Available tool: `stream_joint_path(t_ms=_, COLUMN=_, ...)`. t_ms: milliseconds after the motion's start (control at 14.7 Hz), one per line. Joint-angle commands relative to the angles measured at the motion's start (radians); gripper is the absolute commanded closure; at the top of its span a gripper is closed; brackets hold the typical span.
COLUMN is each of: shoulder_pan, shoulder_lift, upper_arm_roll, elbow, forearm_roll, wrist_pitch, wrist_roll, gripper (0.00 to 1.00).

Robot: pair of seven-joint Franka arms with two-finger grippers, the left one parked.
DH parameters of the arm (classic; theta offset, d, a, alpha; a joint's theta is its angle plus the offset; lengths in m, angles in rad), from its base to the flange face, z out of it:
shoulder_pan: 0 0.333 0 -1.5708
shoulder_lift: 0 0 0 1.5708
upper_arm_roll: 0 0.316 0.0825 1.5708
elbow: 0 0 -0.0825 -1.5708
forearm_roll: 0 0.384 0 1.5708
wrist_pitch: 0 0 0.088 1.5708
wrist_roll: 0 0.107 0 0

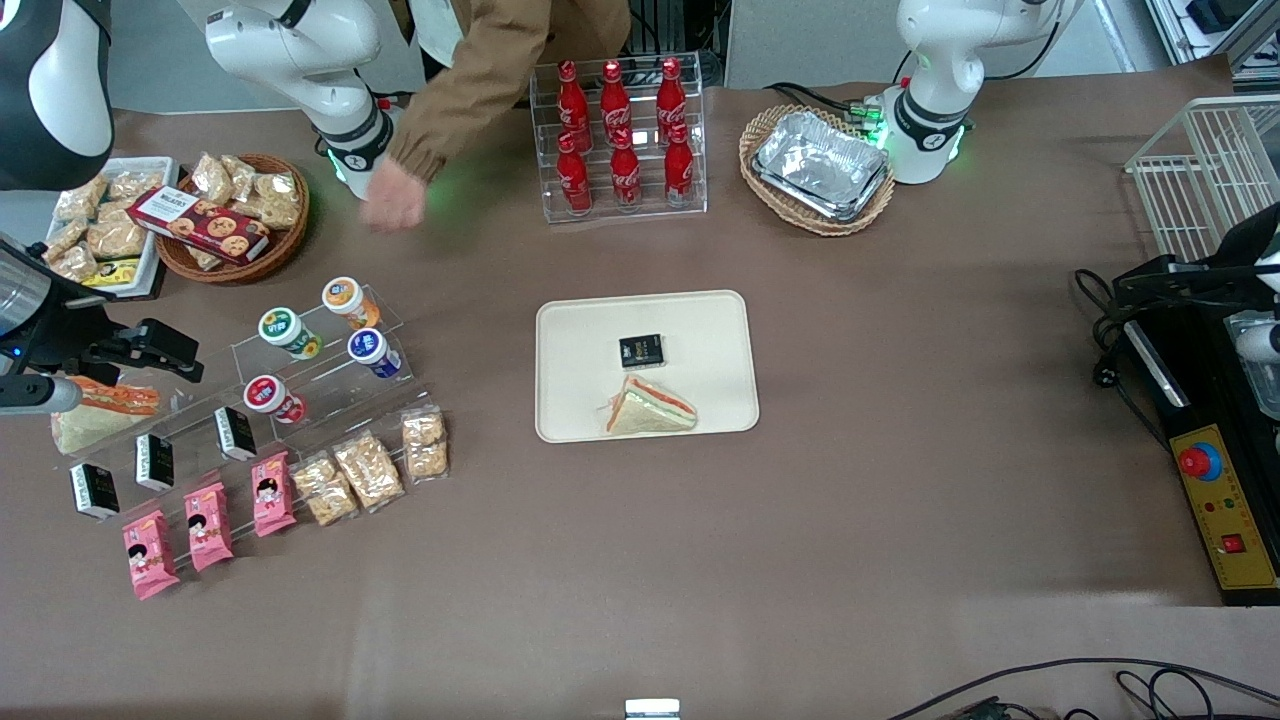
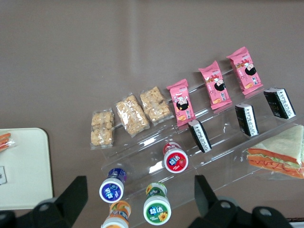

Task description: Place green gum on tray

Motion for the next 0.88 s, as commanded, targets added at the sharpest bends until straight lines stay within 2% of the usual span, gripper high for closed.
stream_joint_path(t_ms=0, shoulder_pan=0.002, shoulder_lift=0.018, upper_arm_roll=-0.003, elbow=0.031, forearm_roll=0.005, wrist_pitch=-0.015, wrist_roll=-0.011, gripper=0.00)
stream_joint_path(t_ms=340, shoulder_pan=-0.002, shoulder_lift=0.009, upper_arm_roll=-0.006, elbow=0.030, forearm_roll=0.034, wrist_pitch=-0.033, wrist_roll=-0.017, gripper=0.00)
stream_joint_path(t_ms=612, shoulder_pan=0.001, shoulder_lift=-0.017, upper_arm_roll=-0.031, elbow=0.019, forearm_roll=0.023, wrist_pitch=-0.087, wrist_roll=-0.140, gripper=0.00)
stream_joint_path(t_ms=816, shoulder_pan=0.002, shoulder_lift=-0.077, upper_arm_roll=-0.034, elbow=-0.042, forearm_roll=0.019, wrist_pitch=-0.109, wrist_roll=-0.152, gripper=0.00)
